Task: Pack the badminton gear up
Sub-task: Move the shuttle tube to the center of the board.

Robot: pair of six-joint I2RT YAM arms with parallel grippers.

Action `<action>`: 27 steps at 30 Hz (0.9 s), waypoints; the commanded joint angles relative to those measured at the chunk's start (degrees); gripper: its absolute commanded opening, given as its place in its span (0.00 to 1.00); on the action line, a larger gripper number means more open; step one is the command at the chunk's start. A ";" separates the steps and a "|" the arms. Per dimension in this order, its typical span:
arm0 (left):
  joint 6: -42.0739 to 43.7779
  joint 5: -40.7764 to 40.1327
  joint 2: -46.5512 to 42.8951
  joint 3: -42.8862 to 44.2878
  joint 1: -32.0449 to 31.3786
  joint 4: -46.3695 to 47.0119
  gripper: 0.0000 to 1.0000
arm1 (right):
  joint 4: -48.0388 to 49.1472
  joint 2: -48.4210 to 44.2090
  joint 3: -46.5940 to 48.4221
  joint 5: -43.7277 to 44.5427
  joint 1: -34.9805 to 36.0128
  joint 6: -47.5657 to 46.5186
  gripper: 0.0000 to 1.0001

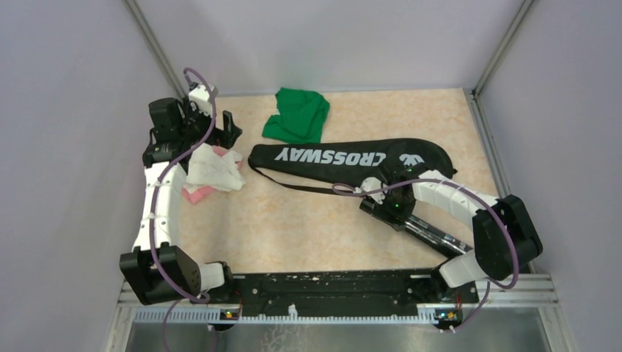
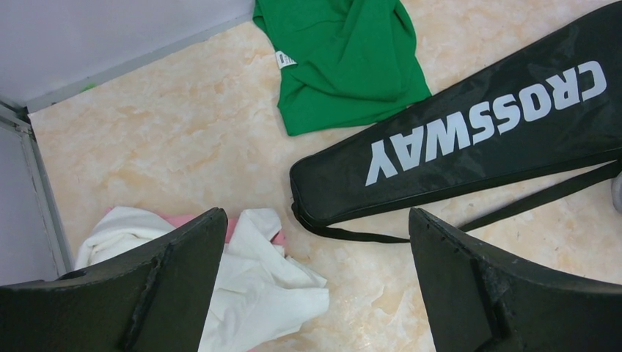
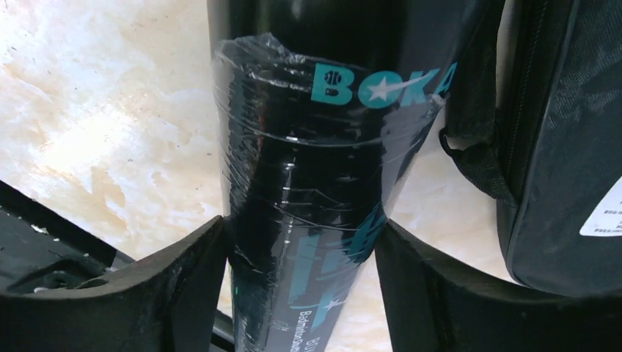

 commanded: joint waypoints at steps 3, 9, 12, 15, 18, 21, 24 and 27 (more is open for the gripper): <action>-0.14 1.47 -0.69 -1.15 0.09 2.97 0.99 | 4.76 3.61 3.26 0.91 4.89 -2.41 0.52; -0.17 1.36 -0.98 -1.07 0.07 2.68 0.99 | 7.63 10.53 11.76 -0.85 15.42 -2.15 0.40; -0.28 1.18 -1.49 -1.35 0.09 2.69 0.99 | 7.27 16.33 18.43 -2.04 20.06 -2.39 0.40; -0.39 0.82 -2.20 -1.81 0.03 2.89 0.99 | 6.91 22.19 24.89 -1.85 23.21 -2.83 0.43; -0.28 0.03 -2.81 -1.87 0.06 2.97 0.99 | 6.25 26.11 29.70 -1.47 24.87 -3.38 0.53; 0.25 -1.39 -3.64 -1.77 0.02 3.17 0.99 | 6.80 26.42 31.00 -0.13 25.06 -3.38 0.73; 0.37 -3.01 -3.86 -1.60 0.03 3.76 0.99 | 8.76 23.39 29.11 2.42 24.49 -2.88 0.98; -0.68 -3.56 -3.78 -1.88 0.07 5.79 0.99 | 10.09 18.02 27.51 1.43 21.44 -1.23 0.98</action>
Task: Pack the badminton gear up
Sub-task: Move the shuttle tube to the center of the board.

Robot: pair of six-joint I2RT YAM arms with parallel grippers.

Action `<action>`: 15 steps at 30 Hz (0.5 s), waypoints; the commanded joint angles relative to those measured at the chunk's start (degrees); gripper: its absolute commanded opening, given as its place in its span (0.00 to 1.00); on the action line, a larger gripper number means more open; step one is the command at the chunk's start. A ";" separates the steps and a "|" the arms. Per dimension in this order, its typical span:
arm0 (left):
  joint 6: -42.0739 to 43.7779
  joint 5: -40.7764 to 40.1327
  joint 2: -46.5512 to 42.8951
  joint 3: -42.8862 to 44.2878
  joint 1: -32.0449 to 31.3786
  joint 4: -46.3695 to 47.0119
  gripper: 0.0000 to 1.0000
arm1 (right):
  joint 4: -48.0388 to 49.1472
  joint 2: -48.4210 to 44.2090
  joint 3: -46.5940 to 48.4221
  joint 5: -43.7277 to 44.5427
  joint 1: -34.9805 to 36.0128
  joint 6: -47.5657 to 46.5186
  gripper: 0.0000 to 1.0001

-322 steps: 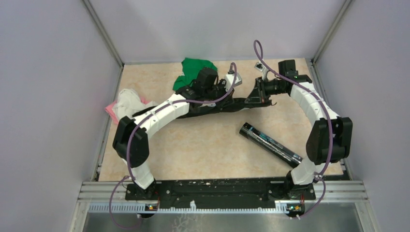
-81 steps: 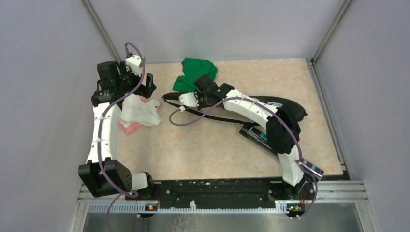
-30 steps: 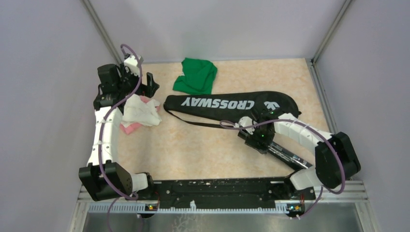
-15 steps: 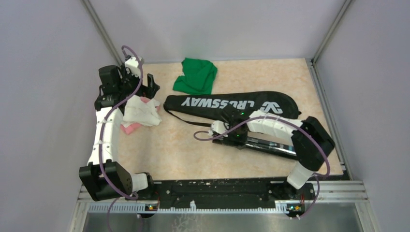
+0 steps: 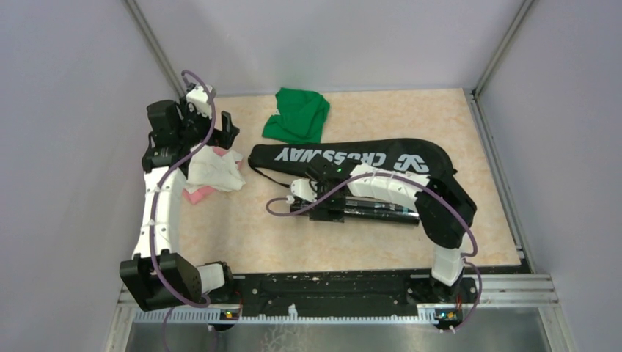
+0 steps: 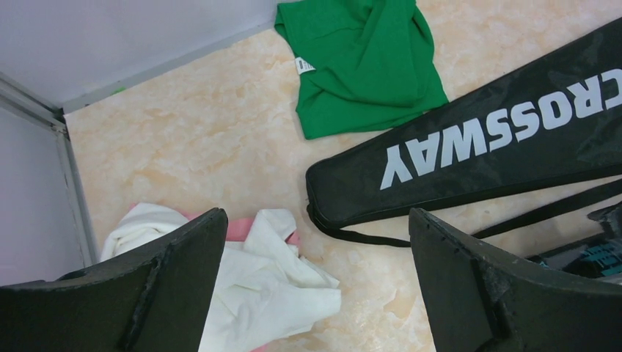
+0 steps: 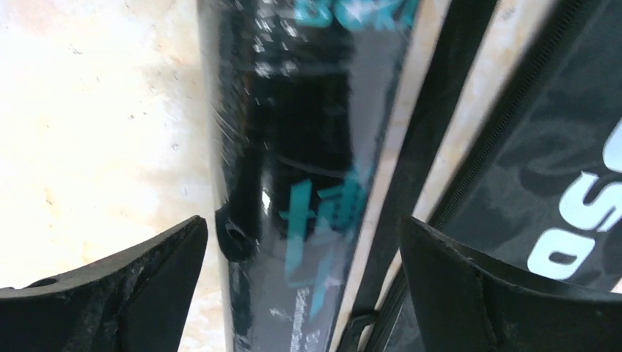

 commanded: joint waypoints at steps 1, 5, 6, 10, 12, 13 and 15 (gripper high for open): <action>-1.58 -1.13 -1.74 -0.63 0.04 5.94 0.99 | 2.88 -9.57 -1.08 -1.92 -4.35 2.19 0.98; -5.43 1.49 -1.78 -3.38 0.09 11.53 0.99 | 4.84 -19.21 -4.51 -9.17 -10.98 3.65 0.99; -5.97 2.57 -1.45 -3.57 0.18 12.14 0.99 | 5.77 -21.67 -5.80 -10.00 -12.88 4.28 0.98; -8.60 6.08 0.32 -3.96 0.17 13.85 0.99 | 7.98 -30.43 -9.09 -15.69 -22.89 8.16 0.98; -10.29 8.30 0.20 -5.95 0.12 17.13 0.99 | 10.30 -34.36 -10.52 -17.89 -30.46 11.36 0.98; -11.57 9.23 0.09 -6.88 0.11 18.55 0.99 | 11.99 -36.01 -11.36 -18.70 -34.11 13.27 0.98; -12.86 10.94 0.44 -7.58 0.12 19.35 0.99 | 15.55 -38.69 -12.99 -20.43 -41.13 17.50 0.98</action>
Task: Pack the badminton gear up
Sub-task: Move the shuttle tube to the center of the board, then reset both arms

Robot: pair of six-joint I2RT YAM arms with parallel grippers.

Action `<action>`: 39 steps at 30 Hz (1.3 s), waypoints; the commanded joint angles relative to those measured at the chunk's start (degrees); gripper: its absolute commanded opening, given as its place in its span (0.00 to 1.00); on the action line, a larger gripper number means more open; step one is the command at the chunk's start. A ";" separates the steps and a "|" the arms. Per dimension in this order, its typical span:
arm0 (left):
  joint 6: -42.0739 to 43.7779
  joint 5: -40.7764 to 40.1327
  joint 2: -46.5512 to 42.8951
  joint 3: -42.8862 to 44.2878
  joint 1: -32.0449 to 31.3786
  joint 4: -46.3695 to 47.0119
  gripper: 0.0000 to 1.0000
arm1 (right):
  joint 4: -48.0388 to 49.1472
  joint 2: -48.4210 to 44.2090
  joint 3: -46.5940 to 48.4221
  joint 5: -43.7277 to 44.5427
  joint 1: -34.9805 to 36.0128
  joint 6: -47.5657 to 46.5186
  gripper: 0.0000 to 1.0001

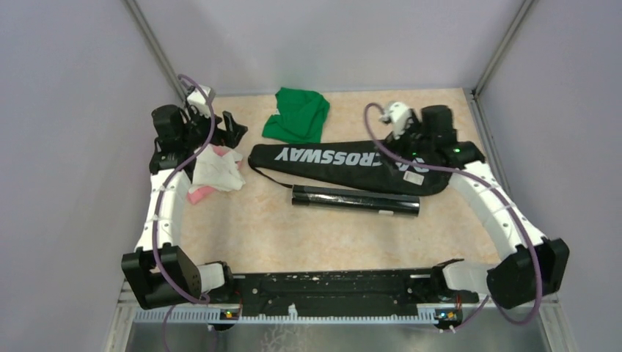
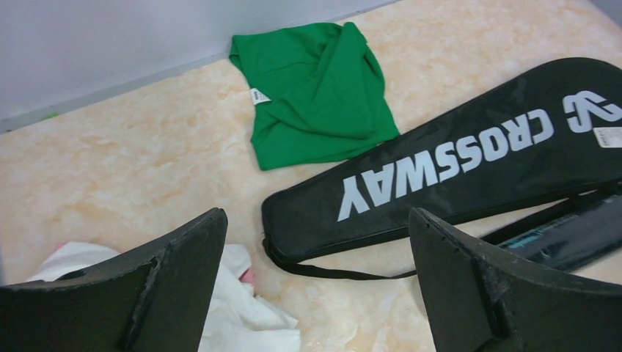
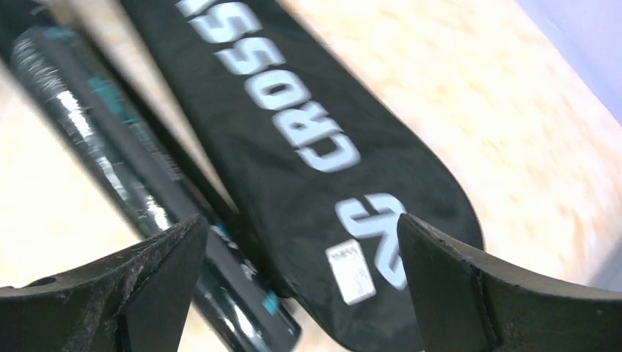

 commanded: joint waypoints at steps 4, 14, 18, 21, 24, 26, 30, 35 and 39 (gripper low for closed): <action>-3.29 9.61 1.89 -1.77 -0.03 6.61 0.99 | 14.25 -8.14 -5.72 -5.39 -21.14 17.72 0.98; -4.83 8.05 -4.87 -12.02 -0.16 19.27 0.99 | 20.87 -16.99 -10.43 4.46 -23.03 21.03 0.98; -2.62 5.45 -6.36 -12.00 -0.13 18.45 0.99 | 20.88 -18.61 -10.76 8.20 -23.03 20.68 0.99; 0.12 3.05 -7.53 -11.12 -0.14 16.24 0.99 | 20.61 -19.81 -10.88 8.09 -23.03 20.54 0.98; 2.78 1.00 -8.40 -9.37 -0.15 12.76 0.99 | 20.14 -20.31 -10.77 6.13 -23.03 21.00 0.98; 3.81 0.07 -8.93 -8.56 -0.10 11.46 0.99 | 19.90 -20.43 -10.77 5.64 -23.03 21.04 0.98; 4.71 -0.90 -10.15 -8.11 -0.16 9.78 0.99 | 19.07 -20.99 -10.28 6.49 -23.03 20.62 0.98; 4.92 -0.37 -11.03 -8.79 -0.15 9.23 0.99 | 18.49 -21.84 -9.95 6.84 -23.02 20.05 0.98; 4.64 0.06 -10.97 -8.84 -0.15 9.21 0.99 | 18.12 -22.03 -10.05 5.55 -23.00 19.70 0.98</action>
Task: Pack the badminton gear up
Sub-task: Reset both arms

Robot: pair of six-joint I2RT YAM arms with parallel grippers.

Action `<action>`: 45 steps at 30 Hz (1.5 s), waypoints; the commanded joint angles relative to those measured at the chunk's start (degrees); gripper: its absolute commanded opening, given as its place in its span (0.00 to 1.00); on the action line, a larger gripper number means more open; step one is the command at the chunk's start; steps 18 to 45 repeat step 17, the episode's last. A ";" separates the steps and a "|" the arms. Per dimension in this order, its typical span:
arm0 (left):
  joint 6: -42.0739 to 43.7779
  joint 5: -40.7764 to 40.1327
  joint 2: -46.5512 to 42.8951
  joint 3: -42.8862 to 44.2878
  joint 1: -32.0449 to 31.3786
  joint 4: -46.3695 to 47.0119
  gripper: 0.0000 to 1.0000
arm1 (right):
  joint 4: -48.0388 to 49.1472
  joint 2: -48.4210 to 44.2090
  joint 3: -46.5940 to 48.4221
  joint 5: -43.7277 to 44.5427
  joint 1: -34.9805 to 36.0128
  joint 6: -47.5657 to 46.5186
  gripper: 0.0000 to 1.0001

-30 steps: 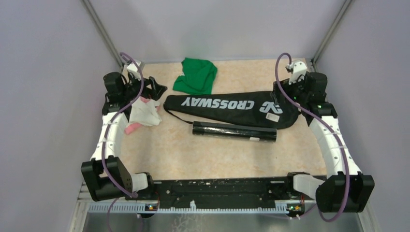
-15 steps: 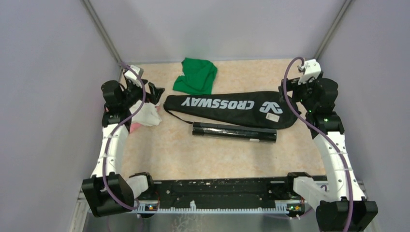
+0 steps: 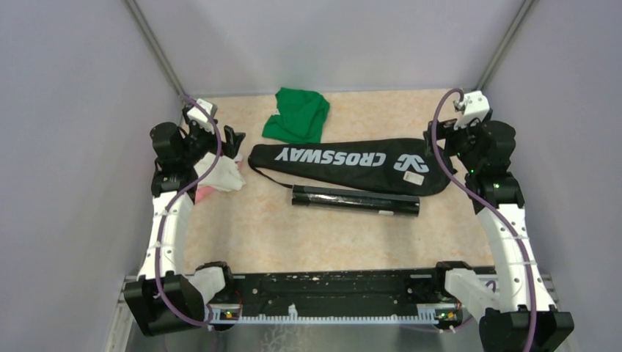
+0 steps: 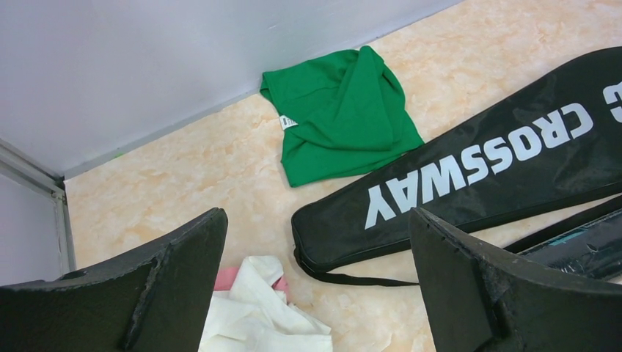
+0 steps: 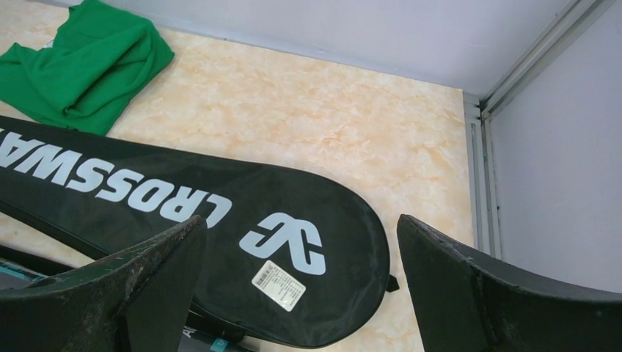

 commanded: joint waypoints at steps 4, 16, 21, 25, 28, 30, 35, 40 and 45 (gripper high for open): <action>0.68 0.78 -0.94 1.57 -0.01 0.15 0.99 | -0.10 -1.27 0.97 -1.45 0.03 -0.74 0.98; 0.53 1.52 -0.22 1.33 -0.04 0.17 0.99 | -0.19 -0.83 0.76 -1.92 0.04 -1.05 0.98; 0.55 1.52 -0.21 1.31 0.00 0.18 0.99 | -0.26 -0.83 0.84 -2.03 0.06 -1.05 0.98; 0.55 1.52 -0.21 1.31 0.00 0.18 0.99 | -0.26 -0.83 0.84 -2.03 0.06 -1.05 0.98; 0.55 1.52 -0.21 1.31 0.00 0.18 0.99 | -0.26 -0.83 0.84 -2.03 0.06 -1.05 0.98; 0.55 1.52 -0.21 1.31 0.00 0.18 0.99 | -0.26 -0.83 0.84 -2.03 0.06 -1.05 0.98; 0.55 1.52 -0.21 1.31 0.00 0.18 0.99 | -0.26 -0.83 0.84 -2.03 0.06 -1.05 0.98; 0.55 1.52 -0.21 1.31 0.00 0.18 0.99 | -0.26 -0.83 0.84 -2.03 0.06 -1.05 0.98; 0.55 1.52 -0.21 1.31 0.00 0.18 0.99 | -0.26 -0.83 0.84 -2.03 0.06 -1.05 0.98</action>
